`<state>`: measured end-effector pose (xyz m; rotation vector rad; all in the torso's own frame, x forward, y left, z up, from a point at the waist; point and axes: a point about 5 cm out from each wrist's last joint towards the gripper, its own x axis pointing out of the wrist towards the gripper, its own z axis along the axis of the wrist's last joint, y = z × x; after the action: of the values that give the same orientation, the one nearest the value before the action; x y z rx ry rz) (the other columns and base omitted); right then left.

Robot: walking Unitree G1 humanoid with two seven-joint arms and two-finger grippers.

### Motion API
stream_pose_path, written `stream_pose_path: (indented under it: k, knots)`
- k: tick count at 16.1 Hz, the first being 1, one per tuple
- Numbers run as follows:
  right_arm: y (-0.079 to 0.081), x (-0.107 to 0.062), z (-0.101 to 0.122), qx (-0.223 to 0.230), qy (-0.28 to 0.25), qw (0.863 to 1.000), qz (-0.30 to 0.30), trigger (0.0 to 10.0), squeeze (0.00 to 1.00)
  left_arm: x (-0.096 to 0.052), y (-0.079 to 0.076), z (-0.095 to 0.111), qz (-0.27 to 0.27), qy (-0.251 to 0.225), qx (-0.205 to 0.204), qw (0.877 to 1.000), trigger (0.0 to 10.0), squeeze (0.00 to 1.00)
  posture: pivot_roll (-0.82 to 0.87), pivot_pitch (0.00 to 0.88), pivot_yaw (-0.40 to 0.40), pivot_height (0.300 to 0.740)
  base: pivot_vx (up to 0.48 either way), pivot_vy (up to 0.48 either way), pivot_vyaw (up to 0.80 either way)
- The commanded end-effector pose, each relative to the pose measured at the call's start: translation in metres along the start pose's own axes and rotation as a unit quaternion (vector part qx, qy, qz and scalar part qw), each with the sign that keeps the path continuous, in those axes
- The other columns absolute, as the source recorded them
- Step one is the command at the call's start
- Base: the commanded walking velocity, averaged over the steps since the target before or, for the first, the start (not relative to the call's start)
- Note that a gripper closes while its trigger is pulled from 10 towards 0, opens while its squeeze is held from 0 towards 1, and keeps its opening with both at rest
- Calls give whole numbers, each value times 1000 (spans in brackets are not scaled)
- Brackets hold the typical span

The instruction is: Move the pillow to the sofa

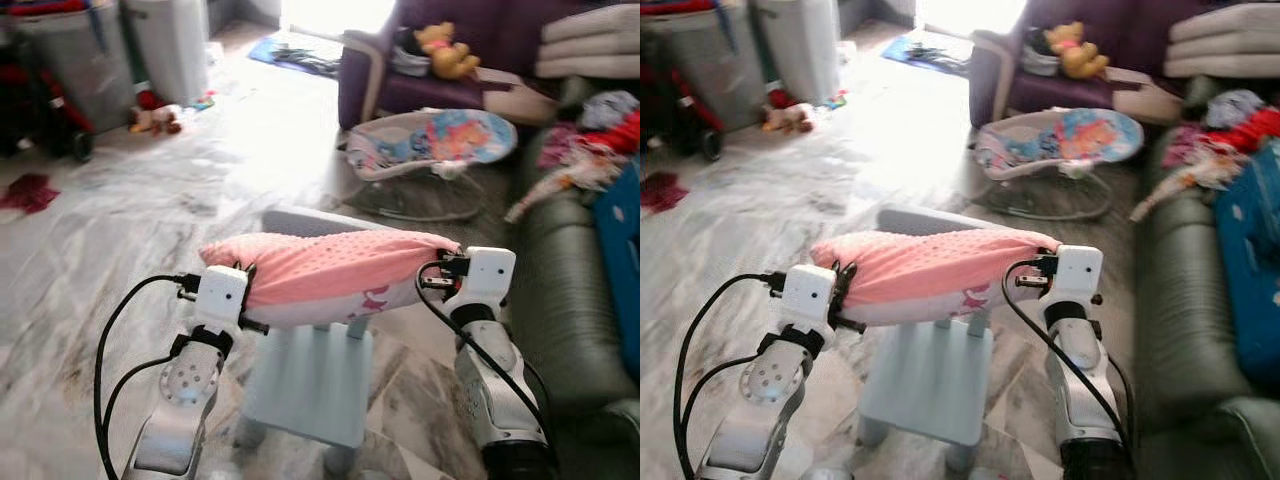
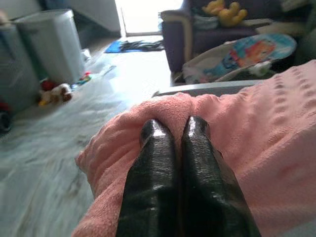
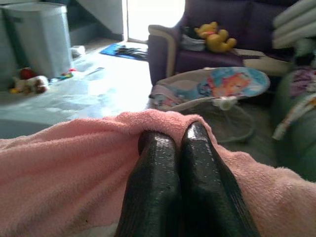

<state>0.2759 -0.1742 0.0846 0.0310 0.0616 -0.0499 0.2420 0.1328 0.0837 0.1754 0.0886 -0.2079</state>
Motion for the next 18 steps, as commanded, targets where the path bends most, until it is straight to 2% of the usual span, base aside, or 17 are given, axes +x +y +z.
stream_pose_path:
  k: [1, 18]
  knots:
    - [-5, 1, 10, 1, -16, 1000, -10, 10000, 0, -1, 1, 7, -3, -12, 1, 1000, 10000, 0, 13, 0, -55, 740, -334, 0, 0]
    - [-6, 3, 8, 1, -9, 1000, -12, 10000, 0, -1, 5, 8, 5, 4, -5, 1000, 10000, 0, 19, 0, -56, 740, -337, 0, 0]
